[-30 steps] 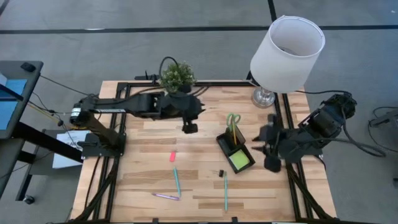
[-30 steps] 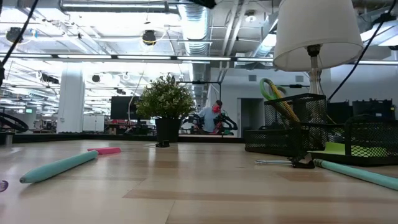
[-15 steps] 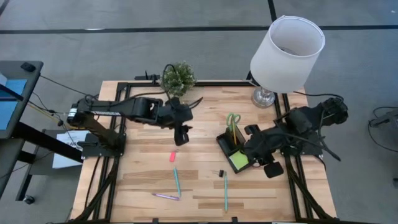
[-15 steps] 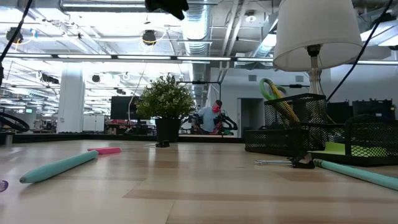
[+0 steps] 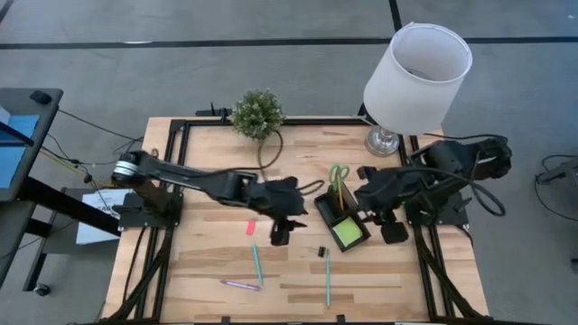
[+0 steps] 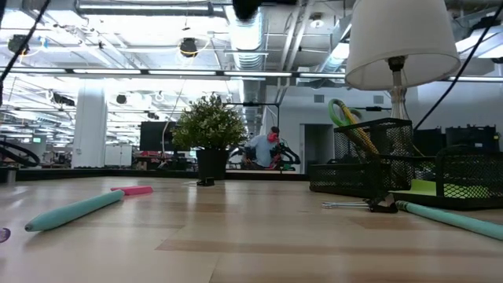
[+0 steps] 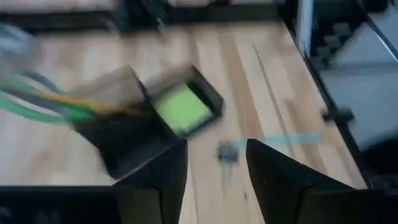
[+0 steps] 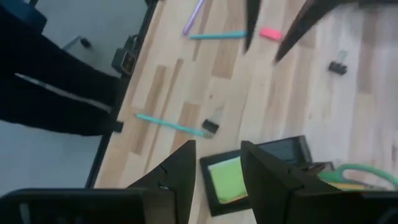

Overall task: Pick and place office supplies into organizer
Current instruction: Put the bottom black binder clip into the black desk organizer

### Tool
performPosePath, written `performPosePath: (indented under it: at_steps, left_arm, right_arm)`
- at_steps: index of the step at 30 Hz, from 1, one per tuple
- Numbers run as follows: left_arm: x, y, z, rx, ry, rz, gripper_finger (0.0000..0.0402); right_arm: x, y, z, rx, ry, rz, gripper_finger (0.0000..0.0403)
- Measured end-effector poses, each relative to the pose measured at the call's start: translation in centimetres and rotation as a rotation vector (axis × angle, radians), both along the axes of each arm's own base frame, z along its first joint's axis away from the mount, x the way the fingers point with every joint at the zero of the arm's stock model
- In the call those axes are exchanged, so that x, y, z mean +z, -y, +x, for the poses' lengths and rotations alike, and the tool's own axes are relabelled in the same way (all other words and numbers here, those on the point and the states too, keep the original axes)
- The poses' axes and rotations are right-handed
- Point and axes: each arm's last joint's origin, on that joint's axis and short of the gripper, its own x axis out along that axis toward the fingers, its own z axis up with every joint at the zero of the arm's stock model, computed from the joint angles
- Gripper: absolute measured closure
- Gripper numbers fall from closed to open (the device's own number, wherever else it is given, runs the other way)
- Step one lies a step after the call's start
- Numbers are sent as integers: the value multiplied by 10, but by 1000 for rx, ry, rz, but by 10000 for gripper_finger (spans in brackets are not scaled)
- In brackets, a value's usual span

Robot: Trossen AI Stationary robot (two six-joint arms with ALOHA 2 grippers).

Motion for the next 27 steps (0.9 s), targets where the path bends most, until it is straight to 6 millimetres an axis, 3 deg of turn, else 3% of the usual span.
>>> performPosePath:
  at_steps: [6, 12, 15, 22, 27]
  left_arm:
    - [-68, -3, 41, -106, -106, -65, 247]
    - [-120, 4, 57, -111, -210, -113, 247]
    - [-130, 12, 64, -167, -170, -114, 247]
    - [-125, 13, 68, -264, -75, 0, 247]
    - [-136, 18, 68, -271, -115, -12, 238]
  right_arm:
    - [1, 12, 7, -37, 27, -4, 284]
    - [1, 18, 8, -62, 19, -6, 284]
    - [0, 18, 7, -60, 12, -7, 284]
    - [0, 18, 7, -59, 11, -8, 284]
    - [0, 18, 7, -58, 10, -9, 284]
